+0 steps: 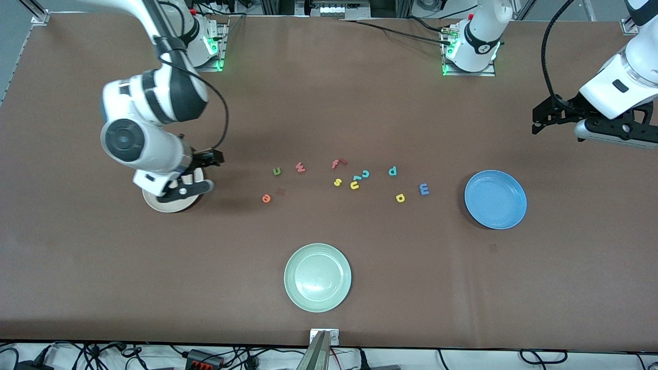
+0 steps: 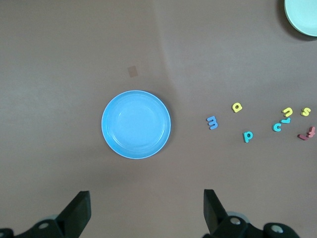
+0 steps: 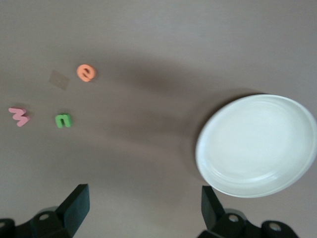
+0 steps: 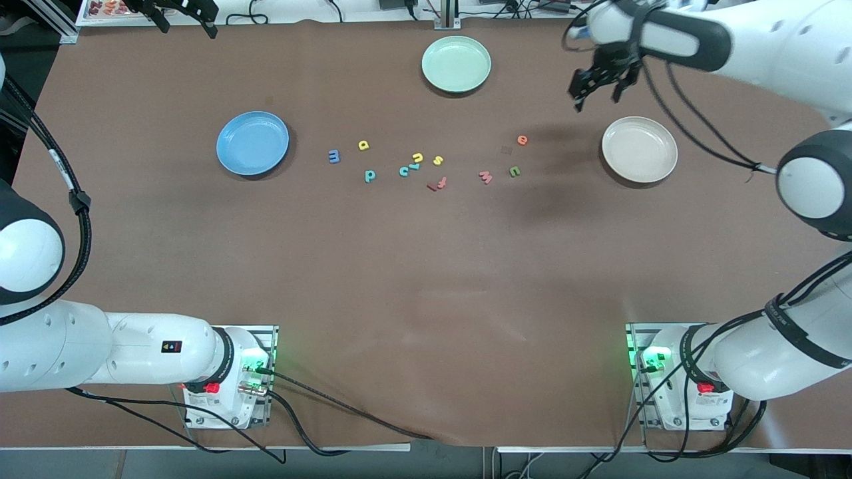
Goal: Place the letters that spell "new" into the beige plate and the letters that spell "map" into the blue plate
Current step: 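Move the right gripper down over the green foam letter n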
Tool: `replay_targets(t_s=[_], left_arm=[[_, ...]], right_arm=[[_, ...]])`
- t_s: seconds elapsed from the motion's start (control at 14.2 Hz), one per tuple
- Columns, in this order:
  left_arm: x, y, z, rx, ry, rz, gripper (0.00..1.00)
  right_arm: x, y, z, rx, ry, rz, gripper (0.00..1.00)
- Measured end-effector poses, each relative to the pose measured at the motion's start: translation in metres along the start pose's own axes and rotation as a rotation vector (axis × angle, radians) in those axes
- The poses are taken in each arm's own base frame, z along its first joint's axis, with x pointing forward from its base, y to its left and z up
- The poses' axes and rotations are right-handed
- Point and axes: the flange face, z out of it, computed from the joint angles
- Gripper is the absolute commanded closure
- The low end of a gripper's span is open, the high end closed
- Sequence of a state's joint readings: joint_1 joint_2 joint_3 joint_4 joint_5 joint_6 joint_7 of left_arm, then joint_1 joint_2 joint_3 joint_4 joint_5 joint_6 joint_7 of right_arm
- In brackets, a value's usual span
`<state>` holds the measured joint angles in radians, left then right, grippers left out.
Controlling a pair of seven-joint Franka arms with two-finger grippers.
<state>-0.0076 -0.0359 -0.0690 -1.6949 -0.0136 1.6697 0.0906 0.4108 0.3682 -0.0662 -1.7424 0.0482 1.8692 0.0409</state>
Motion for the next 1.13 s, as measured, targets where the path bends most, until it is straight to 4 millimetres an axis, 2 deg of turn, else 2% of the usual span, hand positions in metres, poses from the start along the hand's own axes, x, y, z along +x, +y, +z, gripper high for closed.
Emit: replay_targets(t_s=[0.28, 0.42, 0.56, 0.78, 1.13], left_arm=[[0.000, 0.000, 0.000, 0.000, 0.000, 0.000, 0.00], [0.000, 0.000, 0.000, 0.000, 0.000, 0.000, 0.00], [0.000, 0.000, 0.000, 0.000, 0.000, 0.000, 0.00], [0.000, 0.000, 0.000, 0.000, 0.000, 0.000, 0.00], [0.000, 0.000, 0.000, 0.000, 0.000, 0.000, 0.00]], right_arm=[[0.019, -0.058, 0.058, -0.030, 0.001, 0.021, 0.00], [0.024, -0.094, 0.082, -0.042, 0.025, 0.045, 0.10], [0.024, -0.124, 0.104, -0.054, 0.034, 0.058, 0.10], [0.024, -0.138, 0.128, -0.066, 0.023, 0.088, 0.12], [0.017, -0.159, 0.148, -0.086, -0.001, 0.118, 0.23]])
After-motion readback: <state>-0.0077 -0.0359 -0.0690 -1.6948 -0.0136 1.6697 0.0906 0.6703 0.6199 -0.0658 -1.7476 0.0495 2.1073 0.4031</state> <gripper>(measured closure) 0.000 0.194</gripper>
